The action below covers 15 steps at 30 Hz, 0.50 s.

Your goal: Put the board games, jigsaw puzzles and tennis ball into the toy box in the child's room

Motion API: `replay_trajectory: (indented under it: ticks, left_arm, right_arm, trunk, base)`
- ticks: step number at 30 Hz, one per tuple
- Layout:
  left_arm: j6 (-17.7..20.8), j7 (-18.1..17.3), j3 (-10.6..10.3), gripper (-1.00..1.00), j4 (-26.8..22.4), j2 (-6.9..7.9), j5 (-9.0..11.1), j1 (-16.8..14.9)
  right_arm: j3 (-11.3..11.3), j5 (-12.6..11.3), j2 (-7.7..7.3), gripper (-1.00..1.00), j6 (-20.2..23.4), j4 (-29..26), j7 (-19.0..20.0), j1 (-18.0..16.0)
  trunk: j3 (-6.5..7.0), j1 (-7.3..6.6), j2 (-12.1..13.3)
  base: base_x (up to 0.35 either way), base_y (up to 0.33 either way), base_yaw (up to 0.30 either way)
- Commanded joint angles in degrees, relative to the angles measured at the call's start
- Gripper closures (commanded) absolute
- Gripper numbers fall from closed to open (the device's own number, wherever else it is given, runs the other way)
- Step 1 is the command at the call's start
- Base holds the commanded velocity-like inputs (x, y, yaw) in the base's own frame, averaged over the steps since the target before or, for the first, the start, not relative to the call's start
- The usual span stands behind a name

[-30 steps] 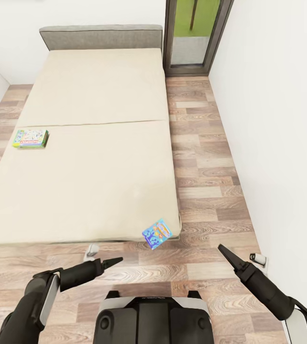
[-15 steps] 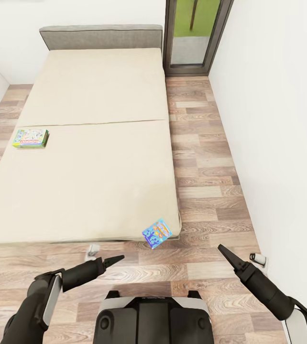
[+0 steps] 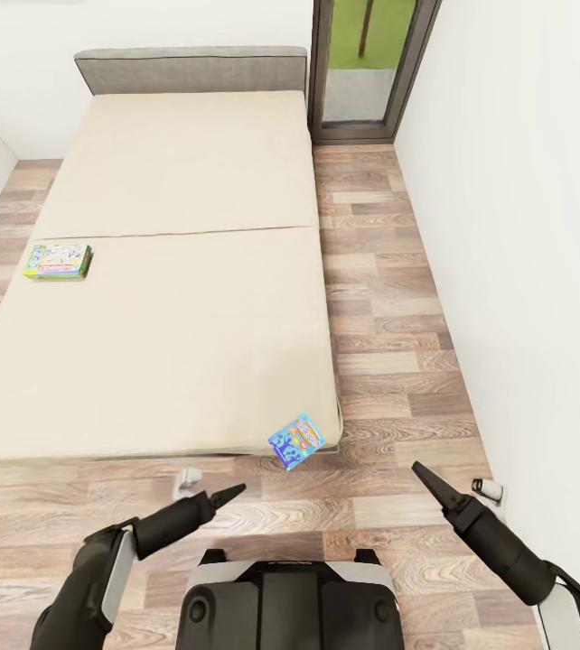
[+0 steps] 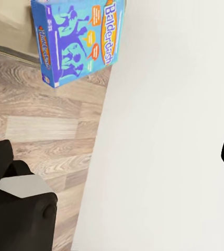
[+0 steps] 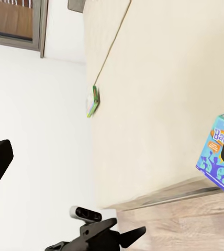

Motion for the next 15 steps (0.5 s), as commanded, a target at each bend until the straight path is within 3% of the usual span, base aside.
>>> replay_trajectory:
  ticks: [1, 9, 15]
  left_arm:
    - [-0.6, 0.1, 0.4, -1.0, 0.6, -0.53, 0.1, 0.0]
    - [-8.0, 2.4, 1.7, -1.0, 5.5, -3.38, 0.1, 0.0]
    - [-10.2, 5.5, 1.7, -1.0, 7.9, -4.63, 0.1, 0.0]
  right_arm:
    - [-0.1, -0.2, 0.04, -1.0, 0.4, 0.2, 0.1, 0.0]
    - [-0.1, -0.1, 0.02, -1.0, 0.3, 2.0, 0.0, 0.0]
    - [-0.1, -0.1, -0.15, -1.0, 0.3, 2.4, 0.0, 0.0]
  trunk:
    - [-0.05, 0.02, -0.1]
    - [-0.05, 0.02, -0.1]
    - [-0.05, 0.02, -0.1]
  base:
    - [0.0, 0.0, 0.0]
    - [0.0, 0.0, 0.0]
    - [0.0, 0.0, 0.0]
